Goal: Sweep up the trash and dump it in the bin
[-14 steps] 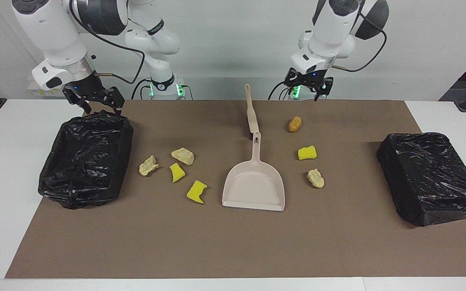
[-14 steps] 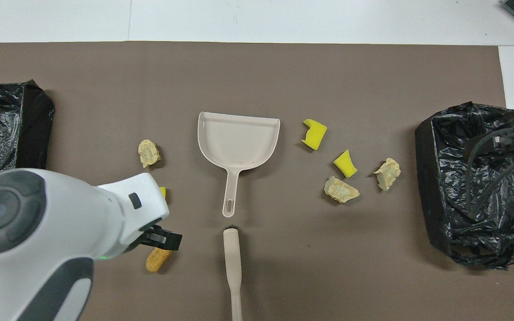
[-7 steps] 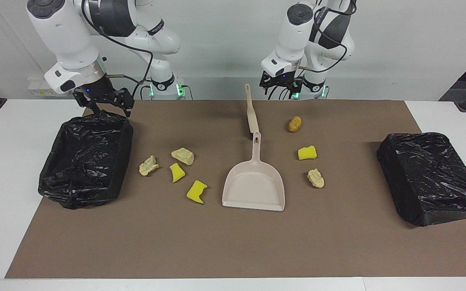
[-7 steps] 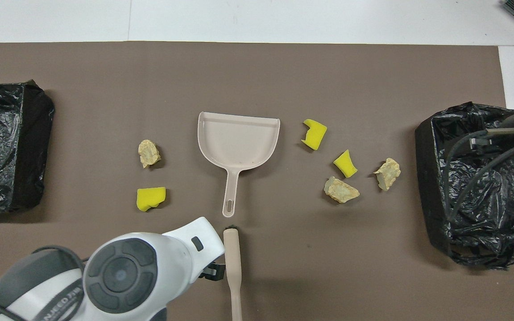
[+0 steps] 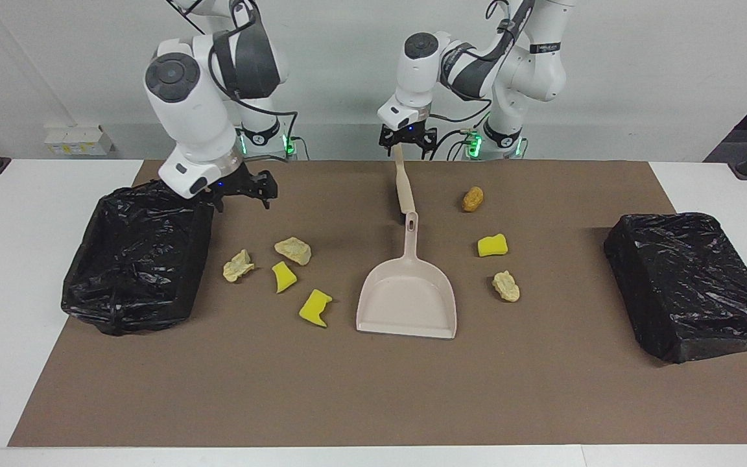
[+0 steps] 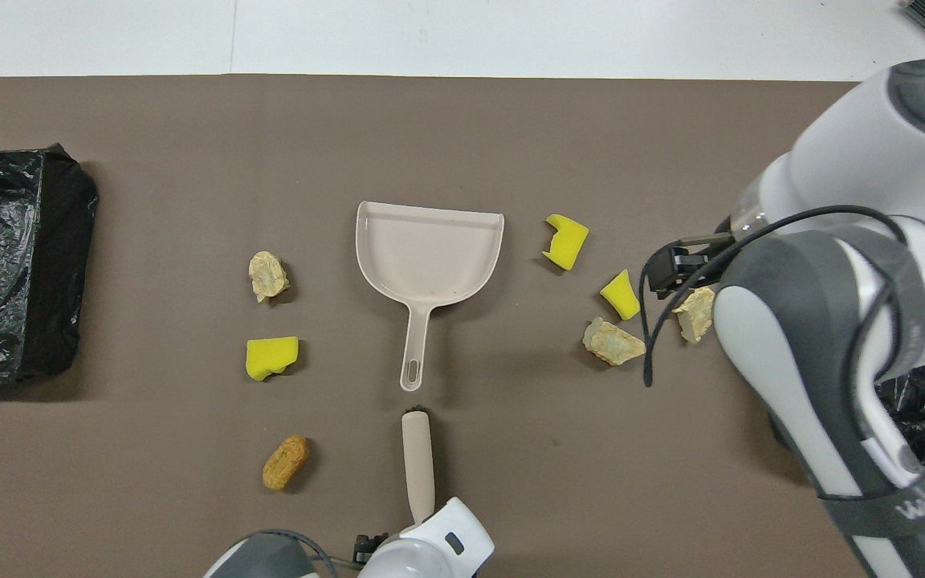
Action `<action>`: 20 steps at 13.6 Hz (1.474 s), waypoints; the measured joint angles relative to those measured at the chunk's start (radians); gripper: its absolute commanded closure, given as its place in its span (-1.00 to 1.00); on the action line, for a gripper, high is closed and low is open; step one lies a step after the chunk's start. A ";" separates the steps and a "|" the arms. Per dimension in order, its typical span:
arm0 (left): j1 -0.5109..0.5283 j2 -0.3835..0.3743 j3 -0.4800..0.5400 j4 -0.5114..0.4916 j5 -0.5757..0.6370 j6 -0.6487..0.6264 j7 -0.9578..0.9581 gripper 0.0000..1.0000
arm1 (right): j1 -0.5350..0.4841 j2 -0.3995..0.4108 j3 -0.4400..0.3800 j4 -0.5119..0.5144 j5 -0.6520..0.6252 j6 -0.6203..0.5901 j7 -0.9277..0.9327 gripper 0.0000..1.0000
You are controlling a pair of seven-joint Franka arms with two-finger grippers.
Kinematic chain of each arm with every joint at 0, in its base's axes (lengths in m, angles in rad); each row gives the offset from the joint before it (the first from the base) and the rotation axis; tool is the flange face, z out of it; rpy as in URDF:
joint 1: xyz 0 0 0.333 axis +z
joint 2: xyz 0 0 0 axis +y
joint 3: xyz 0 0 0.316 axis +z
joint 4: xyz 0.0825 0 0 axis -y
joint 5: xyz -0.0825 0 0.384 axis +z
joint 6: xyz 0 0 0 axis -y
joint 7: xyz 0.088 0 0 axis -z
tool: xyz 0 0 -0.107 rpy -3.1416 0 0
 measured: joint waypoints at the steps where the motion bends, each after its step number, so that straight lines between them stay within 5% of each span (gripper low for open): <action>1: -0.029 0.018 0.000 -0.011 0.000 0.013 -0.028 -0.52 | 0.036 0.017 0.001 0.000 0.005 0.024 0.038 -1.00; 6: -0.046 0.055 0.012 -0.014 -0.001 0.027 -0.054 1.00 | 0.194 0.086 0.003 0.000 0.052 0.104 0.304 -1.00; 13: 0.032 0.044 0.035 0.012 -0.002 -0.121 0.012 1.00 | 0.291 0.155 0.001 0.001 0.078 0.232 0.513 -1.00; 20: 0.420 -0.019 0.048 0.126 0.083 -0.234 0.293 1.00 | 0.330 0.188 0.000 0.000 0.100 0.274 0.564 -1.00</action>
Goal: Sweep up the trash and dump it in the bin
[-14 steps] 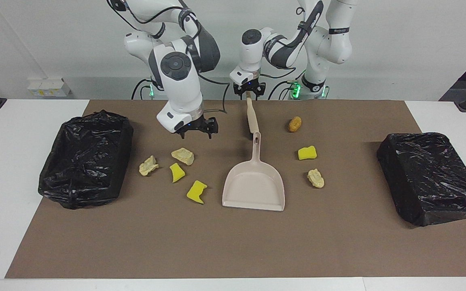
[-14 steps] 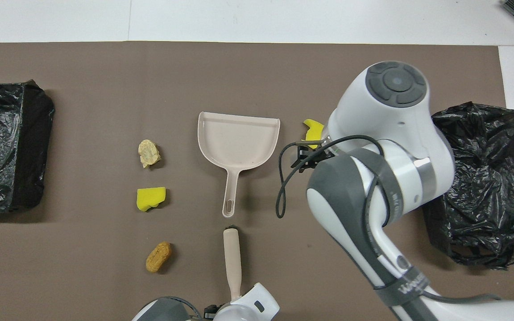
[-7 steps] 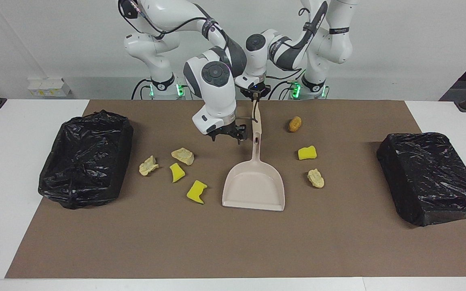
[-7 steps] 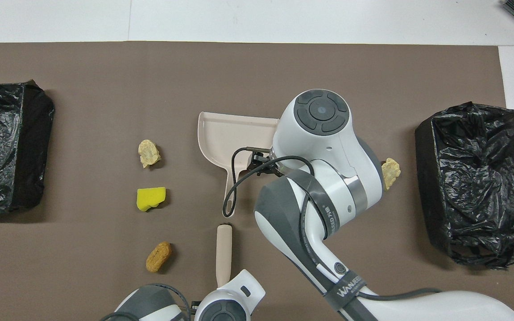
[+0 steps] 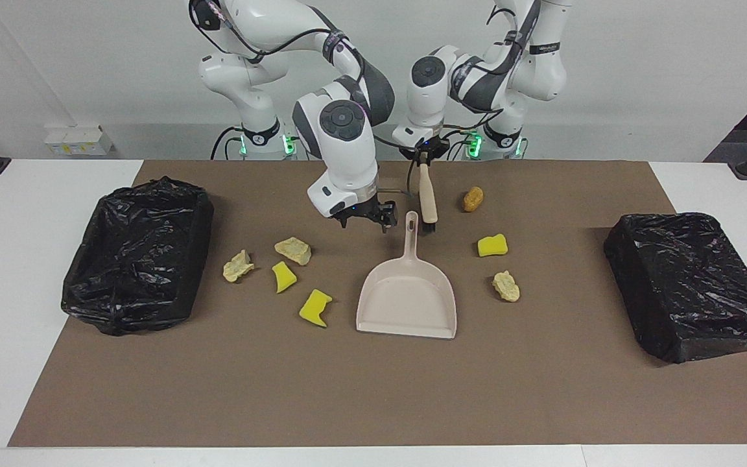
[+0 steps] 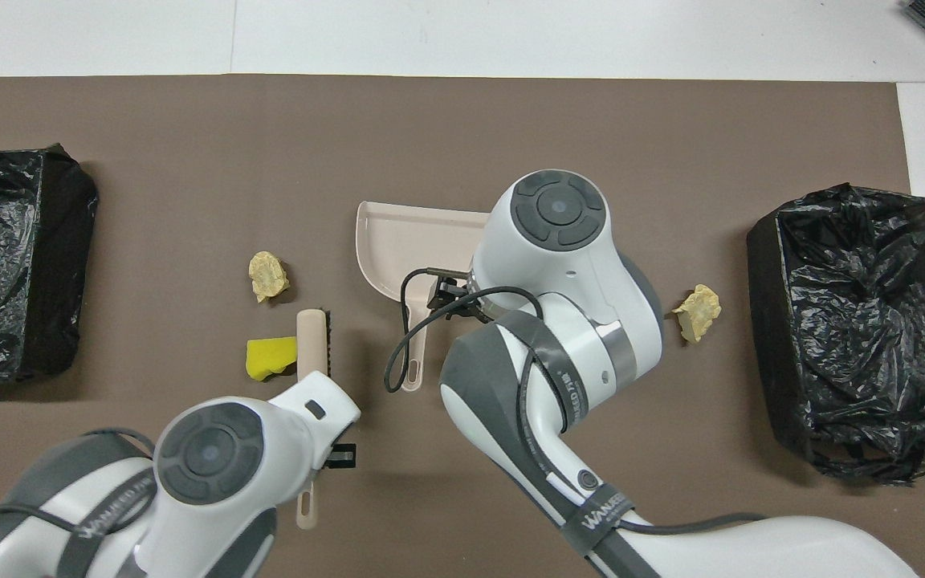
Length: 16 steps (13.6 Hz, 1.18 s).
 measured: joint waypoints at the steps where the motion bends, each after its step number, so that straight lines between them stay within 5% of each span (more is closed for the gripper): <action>1: 0.069 0.017 0.000 0.019 0.001 0.003 0.088 1.00 | 0.024 0.014 0.000 0.000 0.000 0.017 0.038 -1.00; 5: 0.273 0.179 0.002 0.174 0.069 0.046 0.367 1.00 | 0.122 0.093 -0.002 0.030 -0.033 0.081 0.205 -1.00; 8: 0.363 0.326 0.001 0.331 0.082 0.099 0.500 1.00 | 0.177 0.177 -0.002 0.111 -0.125 0.083 0.271 -0.67; 10: 0.416 0.389 0.002 0.380 0.086 0.148 0.625 1.00 | 0.185 0.197 -0.002 0.130 -0.171 0.082 0.274 -0.24; 14: 0.457 0.439 0.001 0.391 0.087 0.212 1.002 1.00 | 0.188 0.199 -0.003 0.131 -0.182 0.080 0.264 1.00; 16: 0.463 0.440 0.001 0.391 0.087 0.213 1.177 1.00 | 0.193 0.199 -0.002 0.131 -0.183 0.077 0.252 1.00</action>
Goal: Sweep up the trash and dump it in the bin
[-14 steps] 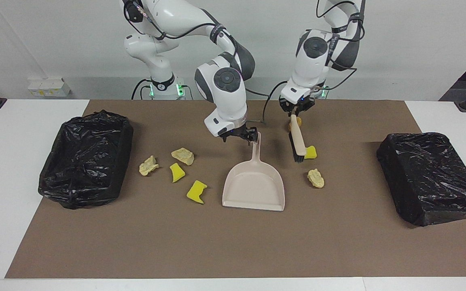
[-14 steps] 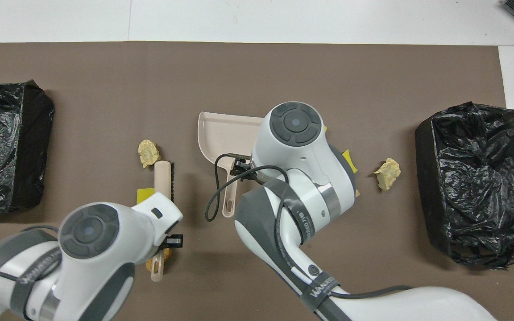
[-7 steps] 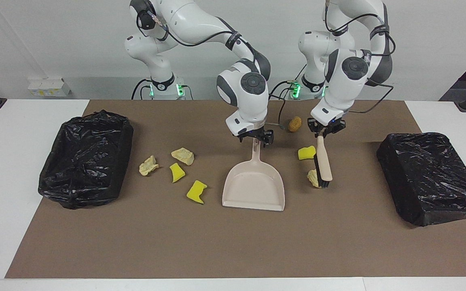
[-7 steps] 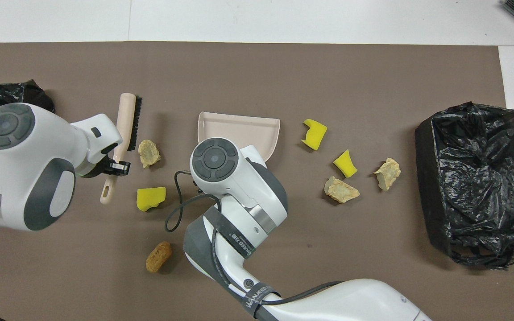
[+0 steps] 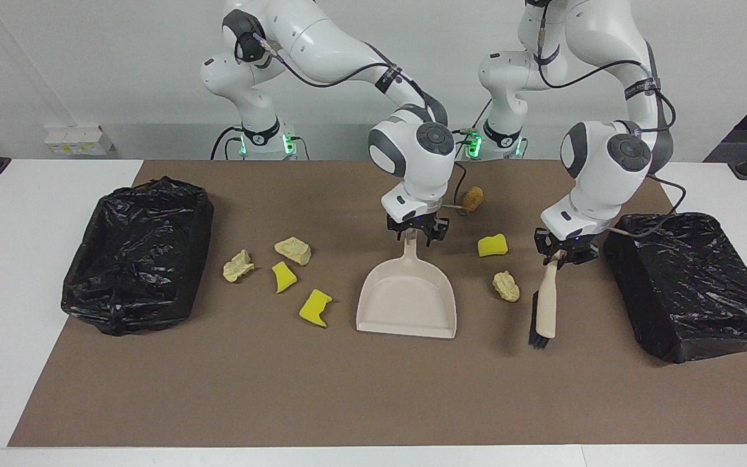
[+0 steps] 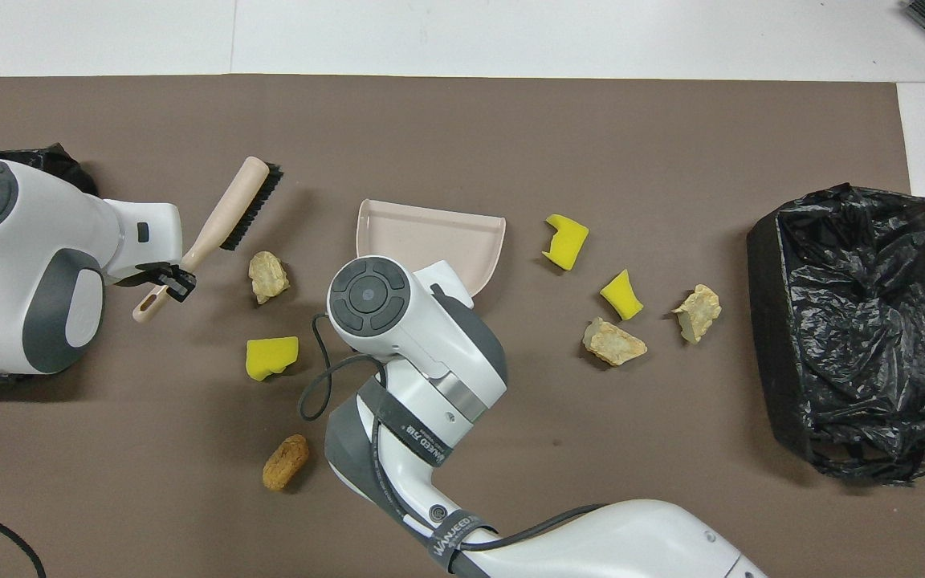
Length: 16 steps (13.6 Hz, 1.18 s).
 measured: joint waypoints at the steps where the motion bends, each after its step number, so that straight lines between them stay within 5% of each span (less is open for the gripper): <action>1: 0.000 0.002 0.000 0.000 0.004 0.002 0.085 1.00 | 0.001 -0.002 0.000 0.002 -0.001 -0.005 -0.019 1.00; 5: 0.024 0.009 0.000 0.001 0.034 0.016 0.292 1.00 | -0.011 -0.054 -0.003 0.012 -0.002 -0.090 -0.238 1.00; 9: 0.032 0.046 -0.010 0.023 0.145 0.013 0.348 1.00 | -0.108 -0.123 -0.006 -0.012 -0.002 -0.166 -0.735 1.00; 16: -0.006 -0.010 -0.034 -0.003 0.152 -0.295 0.219 1.00 | -0.182 -0.171 -0.006 -0.108 -0.004 -0.172 -1.410 1.00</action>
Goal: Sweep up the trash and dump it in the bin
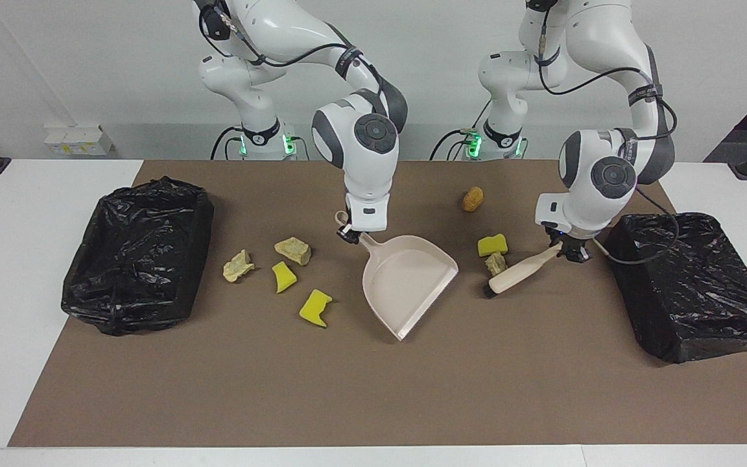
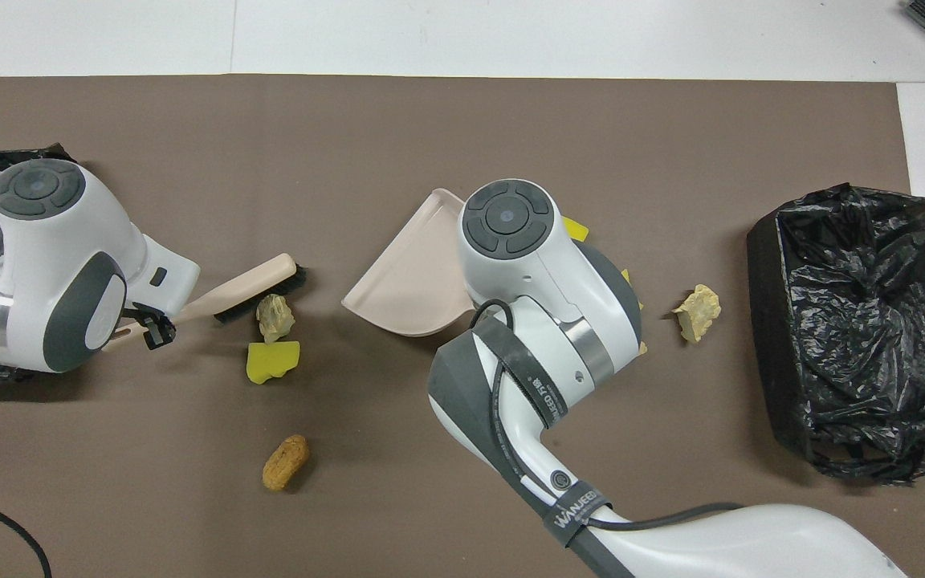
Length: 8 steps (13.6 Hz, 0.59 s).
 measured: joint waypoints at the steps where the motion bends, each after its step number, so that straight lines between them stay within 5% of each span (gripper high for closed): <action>1: -0.010 -0.034 -0.001 -0.026 -0.002 -0.030 -0.043 1.00 | -0.007 -0.008 0.000 -0.017 -0.003 0.000 -0.122 1.00; 8: -0.056 -0.213 0.000 -0.097 -0.074 -0.213 -0.570 1.00 | -0.019 -0.090 0.002 -0.201 -0.074 0.150 -0.516 1.00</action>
